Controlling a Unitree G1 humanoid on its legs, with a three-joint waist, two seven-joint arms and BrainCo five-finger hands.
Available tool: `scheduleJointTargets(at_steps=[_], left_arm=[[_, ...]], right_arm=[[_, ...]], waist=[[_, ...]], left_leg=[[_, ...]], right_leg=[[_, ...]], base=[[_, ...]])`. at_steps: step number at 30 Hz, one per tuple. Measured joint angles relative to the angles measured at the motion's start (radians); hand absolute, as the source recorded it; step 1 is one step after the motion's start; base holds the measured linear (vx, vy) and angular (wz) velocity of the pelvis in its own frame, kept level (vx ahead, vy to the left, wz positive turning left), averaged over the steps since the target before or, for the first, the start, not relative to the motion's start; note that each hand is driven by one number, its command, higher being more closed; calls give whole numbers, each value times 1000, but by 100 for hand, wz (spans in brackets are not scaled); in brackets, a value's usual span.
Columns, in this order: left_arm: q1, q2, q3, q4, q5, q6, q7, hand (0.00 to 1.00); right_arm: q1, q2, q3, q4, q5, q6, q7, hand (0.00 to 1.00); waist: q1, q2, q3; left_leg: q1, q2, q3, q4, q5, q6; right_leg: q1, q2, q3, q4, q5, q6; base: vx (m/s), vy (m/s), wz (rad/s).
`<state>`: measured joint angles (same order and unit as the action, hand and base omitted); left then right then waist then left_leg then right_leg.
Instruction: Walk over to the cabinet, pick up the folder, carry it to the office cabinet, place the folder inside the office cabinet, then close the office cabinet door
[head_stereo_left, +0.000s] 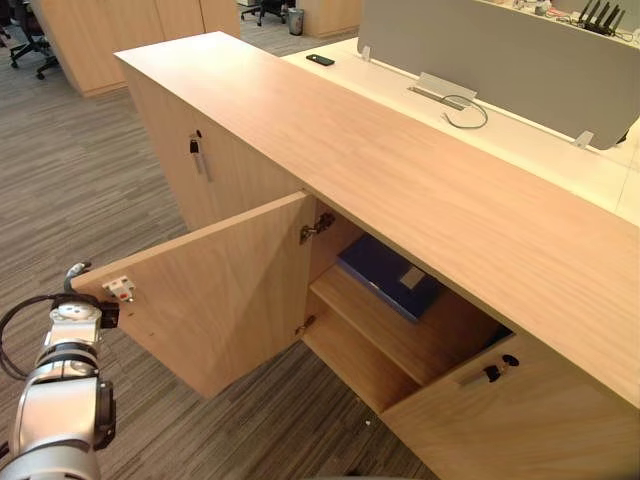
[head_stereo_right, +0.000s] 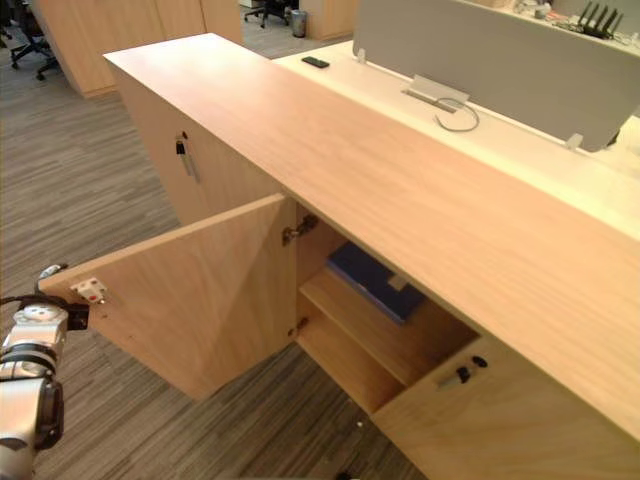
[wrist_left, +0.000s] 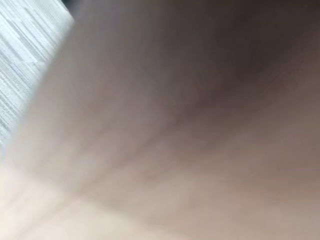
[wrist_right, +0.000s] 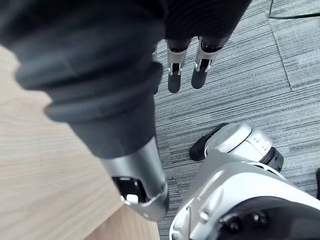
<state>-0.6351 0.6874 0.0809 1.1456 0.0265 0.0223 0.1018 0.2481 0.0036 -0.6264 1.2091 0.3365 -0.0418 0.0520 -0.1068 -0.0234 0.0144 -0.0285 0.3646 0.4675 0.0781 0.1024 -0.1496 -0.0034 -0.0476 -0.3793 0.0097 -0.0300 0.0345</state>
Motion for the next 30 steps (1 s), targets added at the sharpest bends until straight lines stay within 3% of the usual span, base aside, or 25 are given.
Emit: scheduleJointTargets(at_steps=[3,7,11,15,16,19,25,30], left_arm=[[78,-18,-101,-208,1,-1,15,0],[286,-52,-305,-622,-6,-23,16,0],[395,-105,-509,-838,-83,-61,-7,0],[444,-228,-812,-942,-279,-85,-202,0],[475,-289,-863,-957,-359,-91,-236,0],[490,-380,-960,-978,-456,-91,-367,0],[503,-427,-960,-993,-534,-91,-403,0],[543,-442,-940,-936,-659,-85,-416,0]], right_arm=[[1,1,26,-1,17,-2,-12,0],[-14,12,30,0,36,-13,-26,0],[-49,22,27,0,36,-27,-28,0],[-74,21,27,2,37,-35,-34,0],[-76,21,27,2,37,-35,-35,0],[-75,16,17,4,36,-35,-36,0],[-78,-10,21,5,35,-35,-35,0],[-80,-20,45,3,31,-34,-33,0]], waist=[[24,-13,10],[71,-26,11],[103,-23,11],[76,-23,12],[65,-21,13],[39,-9,12],[37,44,5],[34,49,2]], left_leg=[[-38,-9,-30,17,0,0],[-70,-44,-62,37,-12,15],[-92,-67,-75,55,-60,34],[-113,-81,-52,95,-98,41],[-114,-79,-41,108,-105,42],[-131,-61,-42,132,-108,39],[-125,-44,-54,133,-104,31],[-107,-45,-56,131,-104,31]], right_leg=[[-18,-21,-15,5,-13,10],[-12,-56,-27,5,-4,28],[-8,-77,-26,2,13,55],[-20,-96,-3,-2,37,68],[-19,-94,3,-1,41,67],[-33,-81,5,5,50,62],[-18,-62,-2,5,38,56],[-5,-65,-3,15,26,57]], base=[[-123,44,23],[-87,71,34],[-111,139,24],[-51,79,-14],[38,25,-29],[57,-24,-12],[44,-42,3],[3,-3,3]])
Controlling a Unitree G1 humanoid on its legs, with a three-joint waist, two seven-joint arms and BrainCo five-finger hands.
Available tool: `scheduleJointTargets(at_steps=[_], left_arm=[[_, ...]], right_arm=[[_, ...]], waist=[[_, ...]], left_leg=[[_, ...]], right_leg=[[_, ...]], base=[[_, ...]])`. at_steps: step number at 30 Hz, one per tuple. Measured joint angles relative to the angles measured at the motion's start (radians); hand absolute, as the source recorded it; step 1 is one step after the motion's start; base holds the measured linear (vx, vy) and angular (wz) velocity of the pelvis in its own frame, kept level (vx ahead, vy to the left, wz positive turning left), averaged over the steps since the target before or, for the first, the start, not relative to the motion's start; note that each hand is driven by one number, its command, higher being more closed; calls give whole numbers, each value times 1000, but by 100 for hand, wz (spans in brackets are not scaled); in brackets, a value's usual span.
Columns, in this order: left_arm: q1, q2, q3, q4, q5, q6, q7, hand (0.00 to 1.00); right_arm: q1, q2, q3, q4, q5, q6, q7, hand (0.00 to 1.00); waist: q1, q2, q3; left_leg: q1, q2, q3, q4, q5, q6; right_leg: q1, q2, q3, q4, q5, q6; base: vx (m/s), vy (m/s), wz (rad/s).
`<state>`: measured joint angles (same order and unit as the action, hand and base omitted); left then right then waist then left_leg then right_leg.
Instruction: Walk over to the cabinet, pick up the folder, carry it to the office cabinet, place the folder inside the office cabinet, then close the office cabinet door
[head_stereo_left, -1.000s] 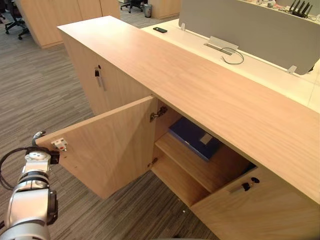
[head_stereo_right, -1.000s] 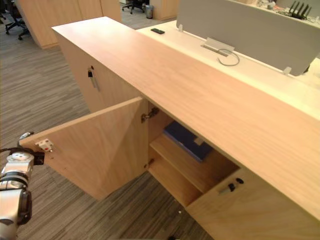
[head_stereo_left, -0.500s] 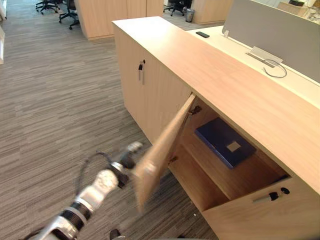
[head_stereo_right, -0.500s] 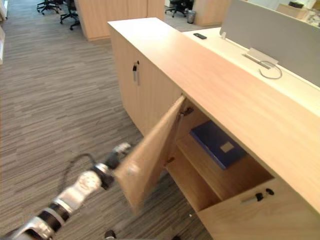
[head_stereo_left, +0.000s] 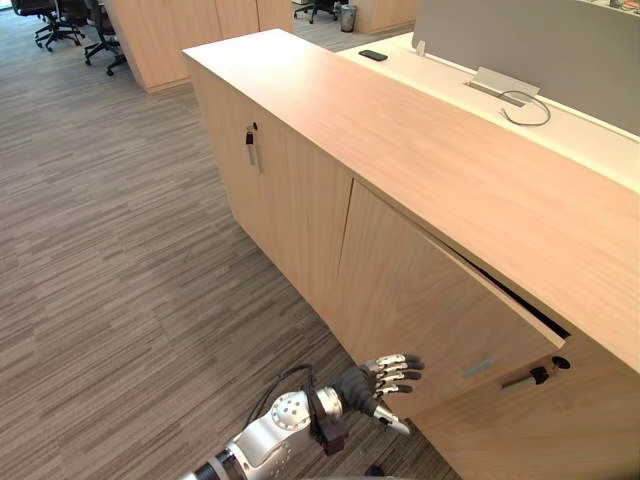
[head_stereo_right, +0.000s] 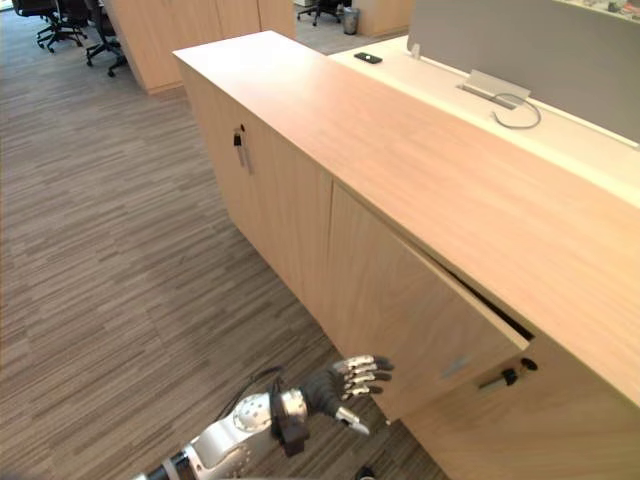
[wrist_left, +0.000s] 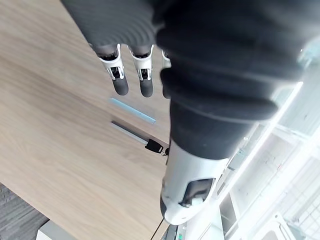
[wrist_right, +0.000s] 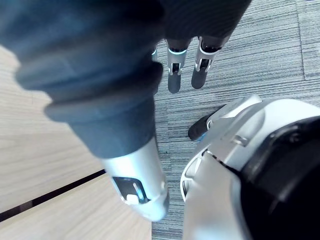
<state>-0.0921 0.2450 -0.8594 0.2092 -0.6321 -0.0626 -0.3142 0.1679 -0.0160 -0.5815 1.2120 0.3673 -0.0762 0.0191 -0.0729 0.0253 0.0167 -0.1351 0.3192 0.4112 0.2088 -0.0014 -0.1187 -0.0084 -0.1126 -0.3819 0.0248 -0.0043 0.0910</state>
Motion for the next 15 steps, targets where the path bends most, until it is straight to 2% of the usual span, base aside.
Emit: scheduleJointTargets(at_steps=[3,5,6,7,9,10,11,12,13,14,15], left_arm=[[28,-21,80,107,-70,12,4,0],[54,-29,137,135,-73,13,8,0],[83,-42,194,150,-63,12,30,0],[113,-66,271,162,-38,10,58,0],[150,-97,374,186,26,-13,102,0],[169,-124,436,244,88,-33,128,0],[178,-142,468,283,128,-43,147,0],[191,-174,532,359,192,-54,181,0],[199,-189,582,426,233,-57,210,0],[203,-193,606,454,248,-58,221,0],[208,-202,658,506,264,-62,242,0]], right_arm=[[2,-7,36,-3,-1,1,0,0],[2,-21,67,-2,-1,3,0,0],[0,-36,94,-2,0,4,0,0],[-1,-56,133,-1,0,5,0,0],[-3,-74,143,-2,1,6,-1,0],[-2,-78,151,-1,1,7,-2,0],[-9,-82,152,-1,2,7,-3,0],[-17,-91,151,-1,5,6,-4,0],[-23,-92,152,-3,5,6,-4,0],[-25,-91,153,-5,5,6,-4,0],[-27,-91,159,-18,5,6,-5,0]], waist=[[-11,3,12],[-13,5,26],[-10,5,30],[3,15,40],[16,32,68],[24,27,77],[29,26,78],[35,25,78],[40,25,81],[45,27,82],[58,48,97]], left_leg=[[12,2,-10,41,4,5],[7,1,-33,108,-3,41],[-24,-2,-73,188,0,90],[-51,-9,-163,264,8,102],[-77,-23,-284,364,24,86],[-99,-55,-361,426,28,70],[-98,-93,-402,432,-17,55],[-85,-182,-469,401,-116,42],[-69,-259,-527,318,-174,28],[-54,-290,-556,256,-183,22],[-6,-316,-613,121,-140,56]], right_leg=[[23,-12,1,-2,-19,1],[40,-25,4,5,-30,0],[43,-32,19,9,-30,0],[44,-35,46,16,-30,-1],[64,-29,82,17,-27,-5],[69,-38,114,17,-26,-10],[66,-53,135,21,-26,-12],[57,-72,176,27,-26,-12],[42,-80,218,37,-24,-15],[32,-79,237,44,-24,-15],[26,-52,274,53,-24,-11]], base=[[-43,11,0],[-90,30,-13],[-65,3,-42],[-61,6,-48],[-41,30,-50],[-39,61,-55],[5,190,-74],[24,218,-83],[34,306,-85],[3,220,-93],[-4,341,-109]])
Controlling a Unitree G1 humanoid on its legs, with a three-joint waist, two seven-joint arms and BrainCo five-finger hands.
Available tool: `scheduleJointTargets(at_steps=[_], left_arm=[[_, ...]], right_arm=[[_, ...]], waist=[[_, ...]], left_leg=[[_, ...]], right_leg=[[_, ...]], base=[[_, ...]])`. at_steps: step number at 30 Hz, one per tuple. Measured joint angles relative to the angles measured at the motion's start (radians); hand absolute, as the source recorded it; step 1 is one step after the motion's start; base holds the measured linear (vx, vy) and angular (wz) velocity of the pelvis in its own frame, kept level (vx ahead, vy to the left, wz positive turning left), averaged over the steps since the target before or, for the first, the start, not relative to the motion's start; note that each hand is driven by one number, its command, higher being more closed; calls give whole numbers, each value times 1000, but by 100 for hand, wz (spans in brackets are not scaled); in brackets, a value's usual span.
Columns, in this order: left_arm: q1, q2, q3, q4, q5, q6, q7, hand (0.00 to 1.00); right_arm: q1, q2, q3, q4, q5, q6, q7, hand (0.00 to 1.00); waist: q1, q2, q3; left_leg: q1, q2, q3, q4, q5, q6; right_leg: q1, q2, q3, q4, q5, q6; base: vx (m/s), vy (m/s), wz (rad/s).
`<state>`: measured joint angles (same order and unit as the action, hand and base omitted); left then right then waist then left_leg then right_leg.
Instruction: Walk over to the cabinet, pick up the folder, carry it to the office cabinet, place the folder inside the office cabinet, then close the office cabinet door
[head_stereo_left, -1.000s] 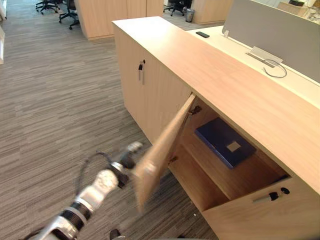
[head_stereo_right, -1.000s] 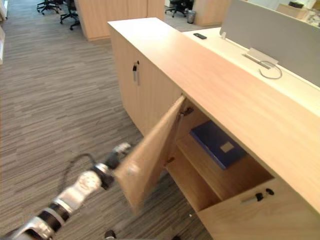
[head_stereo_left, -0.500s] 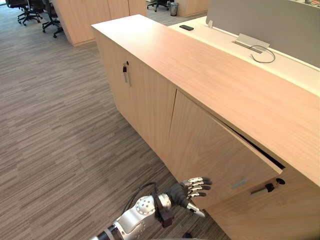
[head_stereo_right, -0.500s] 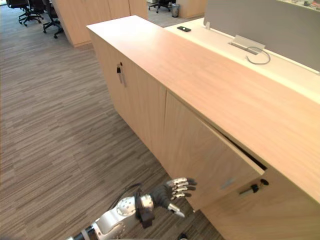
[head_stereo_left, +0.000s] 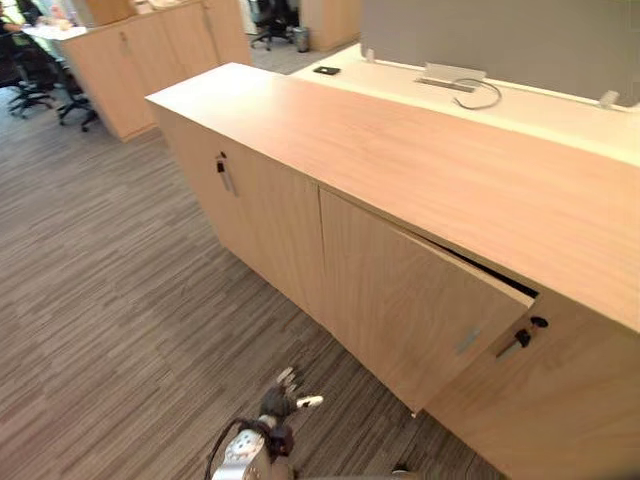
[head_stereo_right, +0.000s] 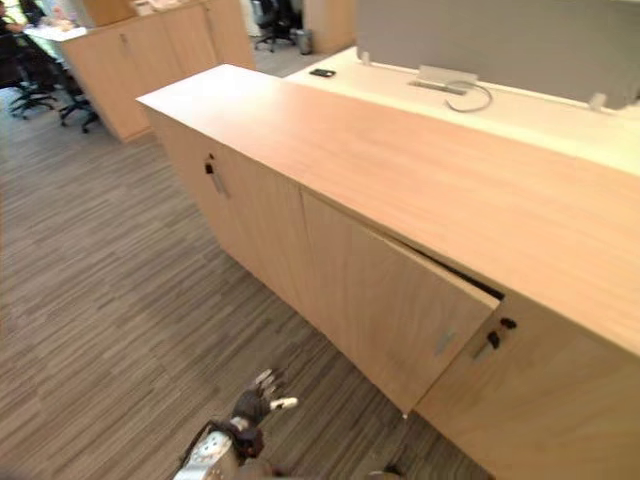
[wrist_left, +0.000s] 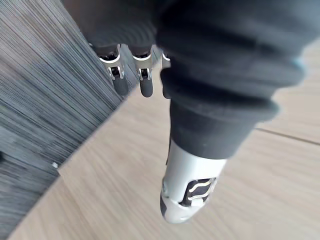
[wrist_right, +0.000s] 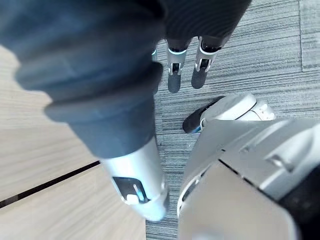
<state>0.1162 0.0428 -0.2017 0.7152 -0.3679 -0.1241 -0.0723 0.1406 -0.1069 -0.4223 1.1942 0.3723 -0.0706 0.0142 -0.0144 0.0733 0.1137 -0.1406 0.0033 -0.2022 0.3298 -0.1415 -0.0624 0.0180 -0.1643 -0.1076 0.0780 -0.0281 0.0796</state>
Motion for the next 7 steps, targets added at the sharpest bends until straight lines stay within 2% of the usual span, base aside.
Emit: scheduleJointTargets(at_steps=[1,2,3,4,7], left_arm=[[0,11,64,86,4,-1,12,0],[-5,23,141,171,2,-1,18,0],[-13,28,183,204,9,-3,23,0],[-13,32,258,256,23,-2,30,0],[13,36,330,330,52,-1,48,0]], right_arm=[[2,31,24,-11,0,2,-3,0],[11,52,32,-28,0,0,-3,0],[13,58,32,-27,1,1,-3,0],[12,62,33,-29,0,0,-6,0],[30,71,36,-33,3,-1,-6,0]], waist=[[9,-21,9],[-5,-49,-1],[-5,-60,-2],[-3,-67,-4],[-6,-67,-35]], left_leg=[[43,-5,34,-37,-5,1],[52,-13,48,-64,-9,19],[61,-12,68,-83,-7,21],[94,-7,107,-124,8,31],[152,-5,141,-197,27,27]], right_leg=[[10,2,33,-23,7,5],[21,-7,40,-40,14,3],[16,-12,53,-38,16,0],[14,-14,76,-40,23,-9],[34,-12,96,-73,29,-1]], base=[[19,261,-96],[76,232,-57],[120,73,-38],[123,53,-55],[120,21,-40]])
